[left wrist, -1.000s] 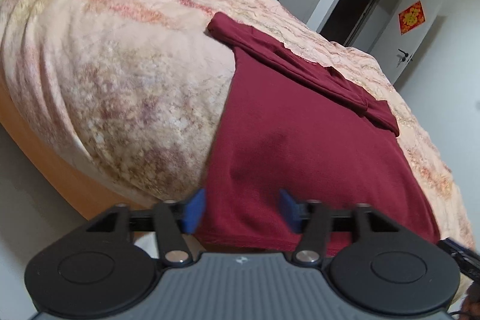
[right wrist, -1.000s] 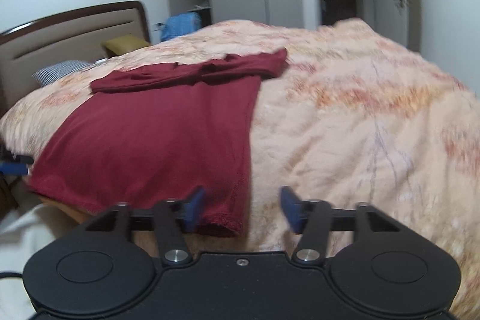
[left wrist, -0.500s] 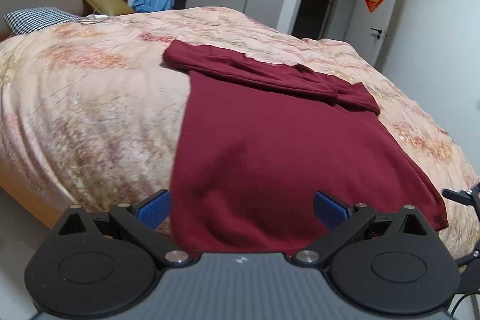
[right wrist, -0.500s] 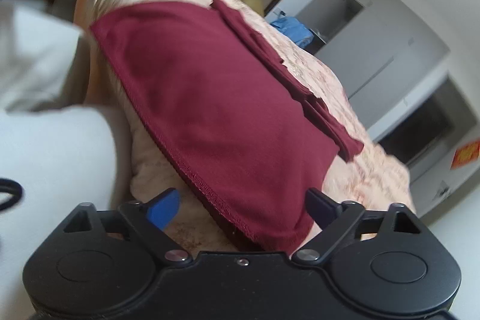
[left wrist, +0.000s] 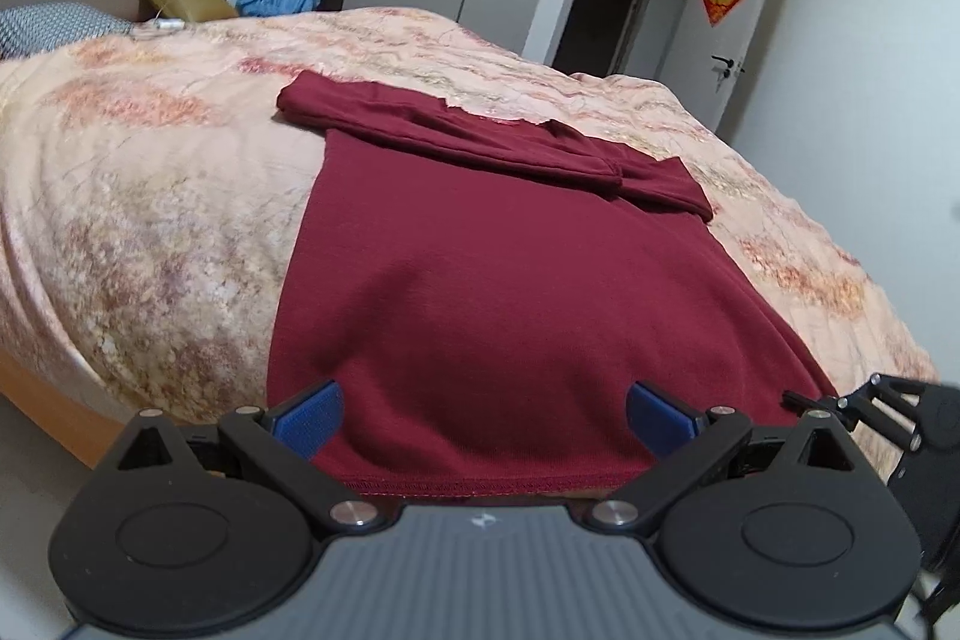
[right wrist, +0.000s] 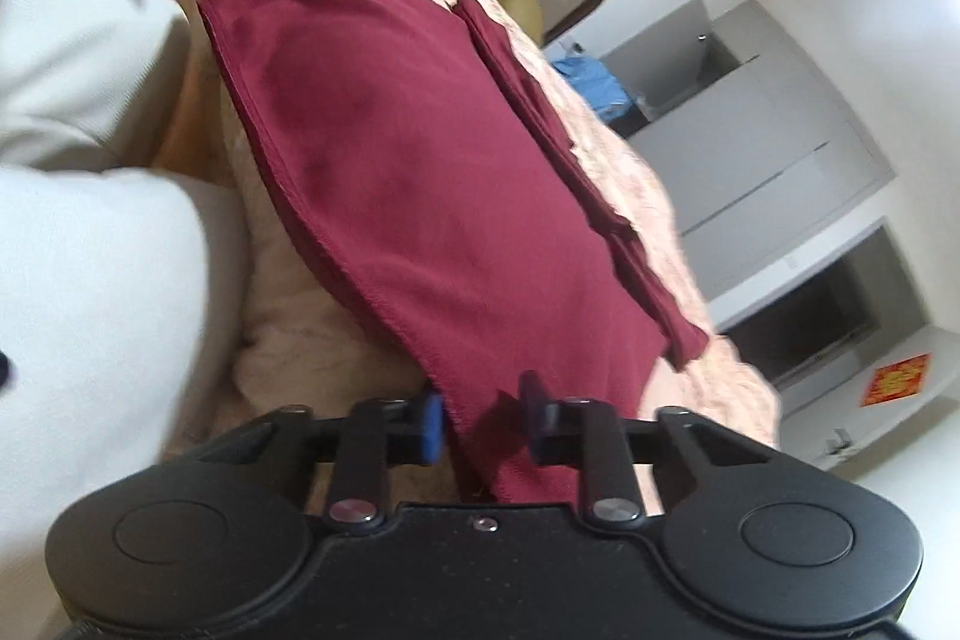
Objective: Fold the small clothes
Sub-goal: 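Lift the sweater side with both tools and fold it over the body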
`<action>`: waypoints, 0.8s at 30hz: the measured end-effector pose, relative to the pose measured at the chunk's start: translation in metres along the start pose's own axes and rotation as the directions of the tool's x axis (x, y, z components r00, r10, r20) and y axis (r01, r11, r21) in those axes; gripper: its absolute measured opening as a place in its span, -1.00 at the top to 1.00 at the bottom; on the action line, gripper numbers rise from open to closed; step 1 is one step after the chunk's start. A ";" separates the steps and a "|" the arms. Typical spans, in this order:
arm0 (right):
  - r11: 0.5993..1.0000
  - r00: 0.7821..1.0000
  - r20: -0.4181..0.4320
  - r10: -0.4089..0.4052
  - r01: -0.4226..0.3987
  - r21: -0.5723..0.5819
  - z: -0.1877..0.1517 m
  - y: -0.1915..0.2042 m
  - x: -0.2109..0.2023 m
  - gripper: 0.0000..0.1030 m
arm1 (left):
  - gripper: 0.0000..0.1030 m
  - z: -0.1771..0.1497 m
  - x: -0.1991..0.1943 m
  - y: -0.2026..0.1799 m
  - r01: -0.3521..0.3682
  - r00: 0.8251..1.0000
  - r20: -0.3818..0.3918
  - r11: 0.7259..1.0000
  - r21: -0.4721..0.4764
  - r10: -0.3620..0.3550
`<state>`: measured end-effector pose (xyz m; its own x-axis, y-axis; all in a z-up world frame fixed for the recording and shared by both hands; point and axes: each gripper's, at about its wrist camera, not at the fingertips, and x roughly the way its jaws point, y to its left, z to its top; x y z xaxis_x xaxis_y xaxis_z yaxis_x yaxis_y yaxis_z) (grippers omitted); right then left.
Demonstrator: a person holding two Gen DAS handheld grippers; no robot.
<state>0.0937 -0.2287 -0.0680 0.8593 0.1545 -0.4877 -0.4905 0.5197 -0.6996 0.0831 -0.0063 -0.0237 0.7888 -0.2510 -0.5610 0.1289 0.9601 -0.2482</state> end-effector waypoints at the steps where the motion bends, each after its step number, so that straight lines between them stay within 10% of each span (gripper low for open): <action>1: 0.999 1.000 0.001 0.021 -0.021 0.029 0.002 -0.006 -0.001 0.68 | -0.99 -0.002 -0.002 -0.002 0.006 1.000 0.008 1.000 0.017 -0.006; 12: 0.837 0.974 0.116 0.195 -0.227 0.497 0.037 -0.102 -0.003 0.80 | -1.00 -0.037 0.006 -0.064 -0.080 0.995 0.084 0.921 0.380 0.052; 24: 0.804 0.966 0.198 0.167 -0.250 0.540 0.060 -0.133 -0.014 0.81 | -0.77 -0.050 0.061 -0.112 -0.288 0.957 0.166 0.815 0.502 0.236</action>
<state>0.1558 -0.2497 0.0626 0.7768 0.4024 -0.4844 -0.5304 0.8328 -0.1587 0.0868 -0.1349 -0.0694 0.8856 0.0069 -0.4645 0.1794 0.9172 0.3557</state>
